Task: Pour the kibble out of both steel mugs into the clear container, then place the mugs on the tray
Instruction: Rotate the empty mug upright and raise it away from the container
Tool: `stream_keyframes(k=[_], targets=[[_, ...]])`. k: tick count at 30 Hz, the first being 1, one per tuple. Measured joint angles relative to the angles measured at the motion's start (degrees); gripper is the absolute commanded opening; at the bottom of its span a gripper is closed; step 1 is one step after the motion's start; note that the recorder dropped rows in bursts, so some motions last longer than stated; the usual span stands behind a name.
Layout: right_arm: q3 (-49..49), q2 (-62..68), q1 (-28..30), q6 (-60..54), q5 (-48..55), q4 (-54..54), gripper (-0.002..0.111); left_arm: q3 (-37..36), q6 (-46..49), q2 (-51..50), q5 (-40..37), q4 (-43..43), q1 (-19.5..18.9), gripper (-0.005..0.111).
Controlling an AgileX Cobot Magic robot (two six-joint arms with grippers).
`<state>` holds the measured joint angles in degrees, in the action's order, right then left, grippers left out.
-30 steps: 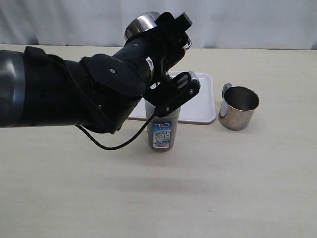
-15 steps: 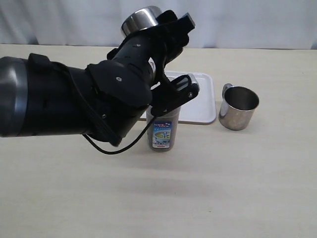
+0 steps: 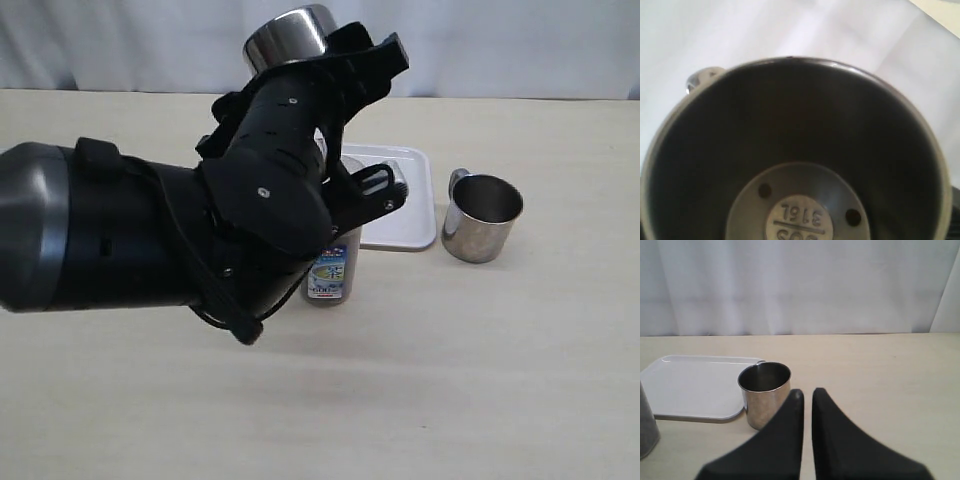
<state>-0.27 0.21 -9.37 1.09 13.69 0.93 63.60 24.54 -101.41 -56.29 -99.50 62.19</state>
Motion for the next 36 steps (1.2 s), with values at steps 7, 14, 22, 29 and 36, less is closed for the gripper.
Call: stream_keyframes(k=[7,14,22,29,36], targets=[[0.0,0.0,0.0,0.0,0.0,0.0,0.005,0.1,0.1,-5.9,-2.3,0.0,0.0,0.0],[0.0,0.0,0.0,0.0,0.0,0.0,0.005,1.5,0.7,-6.0,-8.7,0.1,1.8,0.0],[0.0,0.0,0.0,0.0,0.0,0.0,0.005,2.6,0.8,-6.0,-7.2,0.1,4.4,0.0],[0.0,0.0,0.0,0.0,0.0,-0.9,0.005,2.6,3.8,-6.0,-7.7,1.5,5.1,0.0],[0.0,0.0,0.0,0.0,0.0,-0.9,0.005,2.7,2.3,-9.0,-11.6,1.2,5.9,0.0]])
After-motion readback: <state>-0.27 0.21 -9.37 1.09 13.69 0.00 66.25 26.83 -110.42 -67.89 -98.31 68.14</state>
